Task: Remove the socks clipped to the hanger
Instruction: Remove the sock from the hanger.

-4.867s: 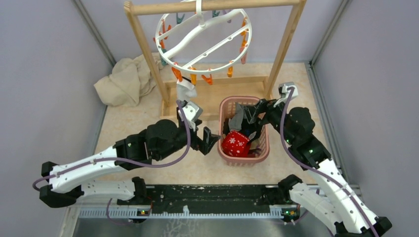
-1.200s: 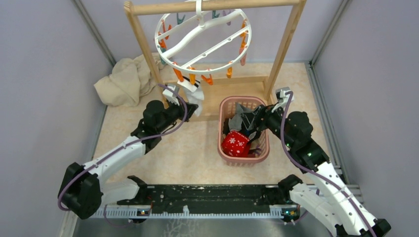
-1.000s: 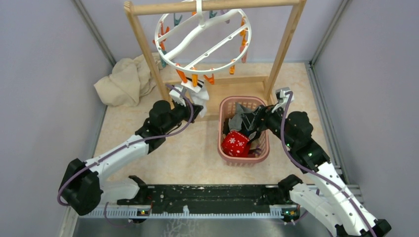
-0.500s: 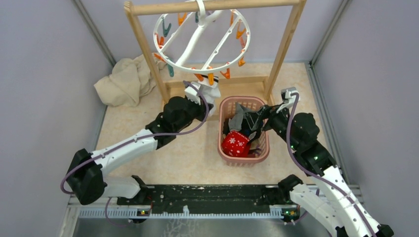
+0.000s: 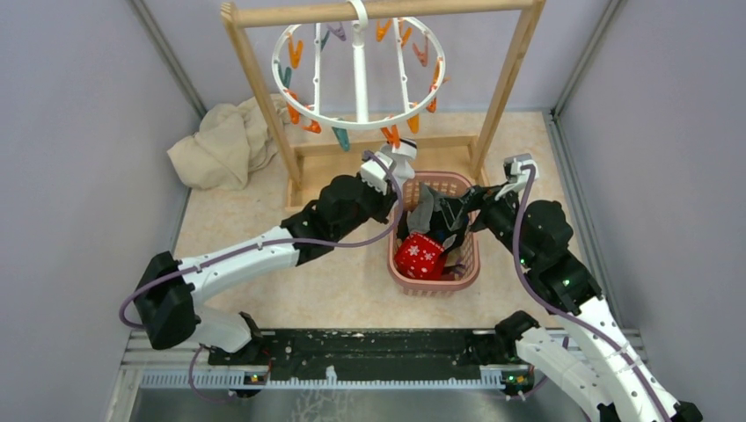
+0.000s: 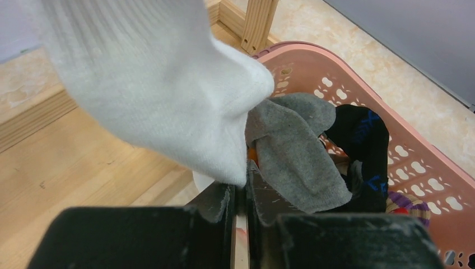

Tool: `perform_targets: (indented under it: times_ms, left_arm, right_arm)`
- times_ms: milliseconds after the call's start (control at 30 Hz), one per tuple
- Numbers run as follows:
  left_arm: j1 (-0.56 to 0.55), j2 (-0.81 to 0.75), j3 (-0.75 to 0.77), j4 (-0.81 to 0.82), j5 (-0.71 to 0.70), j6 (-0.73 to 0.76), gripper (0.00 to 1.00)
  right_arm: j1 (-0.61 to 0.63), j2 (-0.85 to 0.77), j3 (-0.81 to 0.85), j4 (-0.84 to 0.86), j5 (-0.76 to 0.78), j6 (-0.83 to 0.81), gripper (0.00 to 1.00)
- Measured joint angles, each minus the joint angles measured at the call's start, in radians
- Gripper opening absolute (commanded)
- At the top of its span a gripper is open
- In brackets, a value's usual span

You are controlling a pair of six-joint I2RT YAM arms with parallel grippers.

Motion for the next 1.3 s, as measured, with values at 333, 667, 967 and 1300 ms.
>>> perform_targets:
  times_ms: [333,667,967,1300]
  left_arm:
    - [-0.078,0.023,0.087,-0.08,-0.122,0.055,0.55]
    - [-0.078,0.012,0.067,-0.079,-0.166,0.064,0.69]
    - [-0.078,-0.116,0.015,-0.109,-0.178,0.053,0.69]
    - [-0.078,-0.249,-0.051,-0.174,-0.249,0.012,0.7]
  right_arm:
    - [0.0,0.0,0.0,0.0,0.025,-0.001,0.82]
    - [0.0,0.001,0.006,-0.01,0.032,-0.009,0.83]
    - [0.0,0.029,0.023,-0.014,0.045,-0.031,0.83]
    - [0.0,0.157,0.049,0.049,-0.004,-0.072,0.74]
